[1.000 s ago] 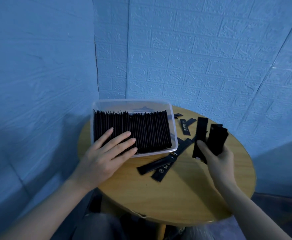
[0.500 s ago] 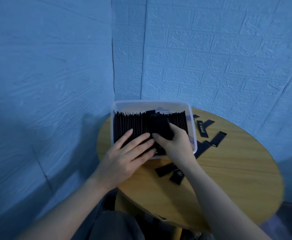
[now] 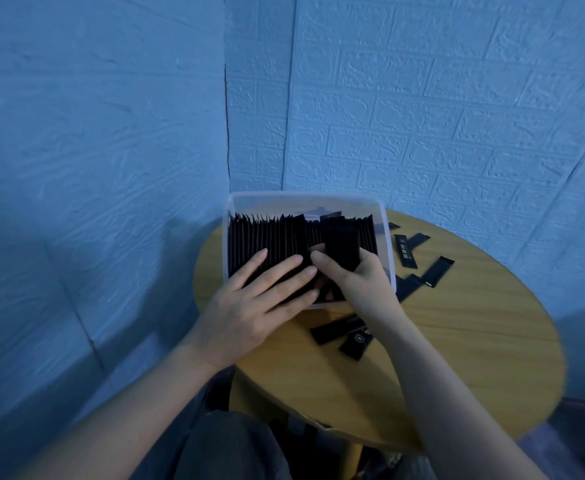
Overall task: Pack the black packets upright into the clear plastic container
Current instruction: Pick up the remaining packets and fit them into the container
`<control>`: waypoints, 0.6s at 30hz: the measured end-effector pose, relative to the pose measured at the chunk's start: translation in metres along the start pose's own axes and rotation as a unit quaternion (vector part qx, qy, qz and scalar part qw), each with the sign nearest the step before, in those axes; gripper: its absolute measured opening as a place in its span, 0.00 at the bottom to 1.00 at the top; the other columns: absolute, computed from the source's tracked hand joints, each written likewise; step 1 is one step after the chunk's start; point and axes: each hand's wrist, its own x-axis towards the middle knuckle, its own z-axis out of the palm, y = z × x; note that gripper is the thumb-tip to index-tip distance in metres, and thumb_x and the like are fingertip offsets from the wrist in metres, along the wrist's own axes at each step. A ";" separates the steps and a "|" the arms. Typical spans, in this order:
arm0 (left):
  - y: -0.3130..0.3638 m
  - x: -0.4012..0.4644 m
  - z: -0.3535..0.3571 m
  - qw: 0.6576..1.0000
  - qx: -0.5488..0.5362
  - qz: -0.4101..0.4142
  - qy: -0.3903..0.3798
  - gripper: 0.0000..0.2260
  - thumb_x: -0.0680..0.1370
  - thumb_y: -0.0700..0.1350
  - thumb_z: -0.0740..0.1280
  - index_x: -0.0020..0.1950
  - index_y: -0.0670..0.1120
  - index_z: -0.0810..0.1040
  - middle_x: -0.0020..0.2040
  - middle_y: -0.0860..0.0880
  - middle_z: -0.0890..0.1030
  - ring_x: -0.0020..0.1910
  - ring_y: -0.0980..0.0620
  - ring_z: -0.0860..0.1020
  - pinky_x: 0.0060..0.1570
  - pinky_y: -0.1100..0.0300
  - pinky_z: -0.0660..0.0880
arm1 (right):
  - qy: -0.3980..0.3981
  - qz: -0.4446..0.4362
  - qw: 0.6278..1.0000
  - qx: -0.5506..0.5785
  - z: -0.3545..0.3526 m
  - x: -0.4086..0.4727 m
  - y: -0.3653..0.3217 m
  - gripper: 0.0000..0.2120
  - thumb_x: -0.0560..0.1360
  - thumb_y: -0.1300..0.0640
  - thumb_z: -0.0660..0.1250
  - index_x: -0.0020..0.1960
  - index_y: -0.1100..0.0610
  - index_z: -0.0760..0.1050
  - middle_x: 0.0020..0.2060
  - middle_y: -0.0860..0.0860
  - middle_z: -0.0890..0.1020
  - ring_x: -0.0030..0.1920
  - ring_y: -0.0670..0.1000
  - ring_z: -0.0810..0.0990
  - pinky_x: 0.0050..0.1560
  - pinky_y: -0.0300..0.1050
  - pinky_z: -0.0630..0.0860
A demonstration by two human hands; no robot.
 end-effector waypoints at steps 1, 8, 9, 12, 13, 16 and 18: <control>0.000 0.000 0.000 1.000 0.003 0.000 -0.003 0.19 0.80 0.40 0.67 0.71 0.47 0.74 0.74 0.45 0.69 0.75 0.44 0.65 0.71 0.39 0.64 | 0.002 -0.004 1.000 0.001 0.000 0.000 0.000 0.06 0.77 0.58 0.67 0.52 0.59 0.80 0.37 0.49 0.82 0.36 0.45 0.80 0.37 0.38 0.78; 0.001 0.001 -0.001 1.000 0.014 0.000 -0.012 0.22 0.80 0.40 0.67 0.74 0.47 0.69 0.76 0.46 0.66 0.76 0.44 0.62 0.71 0.40 0.63 | 0.002 -0.001 1.000 0.006 -0.002 -0.002 0.001 0.07 0.79 0.58 0.65 0.52 0.58 0.81 0.41 0.56 0.83 0.40 0.48 0.81 0.40 0.42 0.80; 0.001 0.001 -0.001 1.000 0.017 0.000 -0.014 0.23 0.81 0.40 0.66 0.75 0.48 0.68 0.77 0.46 0.64 0.77 0.44 0.61 0.71 0.40 0.63 | 0.001 -0.002 1.000 -0.004 -0.002 -0.002 0.001 0.07 0.79 0.58 0.65 0.52 0.58 0.81 0.42 0.57 0.83 0.41 0.48 0.81 0.41 0.44 0.80; 0.001 0.003 -0.001 0.999 0.022 -0.001 -0.027 0.23 0.81 0.40 0.65 0.76 0.48 0.66 0.78 0.47 0.62 0.77 0.45 0.59 0.72 0.39 0.62 | -0.001 -0.004 1.000 -0.030 0.000 -0.001 0.001 0.08 0.79 0.58 0.64 0.52 0.60 0.81 0.42 0.60 0.83 0.40 0.50 0.81 0.42 0.49 0.80; 0.001 0.003 -0.001 0.999 0.021 -0.002 -0.030 0.23 0.81 0.40 0.65 0.76 0.48 0.66 0.78 0.47 0.61 0.78 0.45 0.59 0.72 0.39 0.62 | 0.000 -0.005 0.999 -0.033 0.000 -0.001 0.001 0.08 0.79 0.58 0.64 0.51 0.60 0.81 0.42 0.61 0.83 0.40 0.50 0.81 0.41 0.49 0.80; 0.001 0.003 -0.001 0.999 0.017 -0.004 -0.034 0.21 0.82 0.39 0.64 0.74 0.48 0.69 0.77 0.47 0.64 0.77 0.45 0.60 0.72 0.39 0.62 | -0.006 -0.007 0.999 -0.036 0.000 -0.002 0.000 0.09 0.79 0.58 0.64 0.51 0.60 0.82 0.43 0.63 0.82 0.38 0.52 0.80 0.39 0.50 0.79; 0.001 0.002 -0.002 0.999 0.017 -0.004 -0.037 0.20 0.82 0.40 0.64 0.74 0.48 0.70 0.76 0.47 0.67 0.76 0.45 0.62 0.71 0.39 0.63 | -0.008 -0.006 0.999 -0.036 -0.001 -0.002 -0.001 0.09 0.80 0.58 0.64 0.51 0.60 0.82 0.44 0.64 0.82 0.38 0.52 0.79 0.39 0.50 0.79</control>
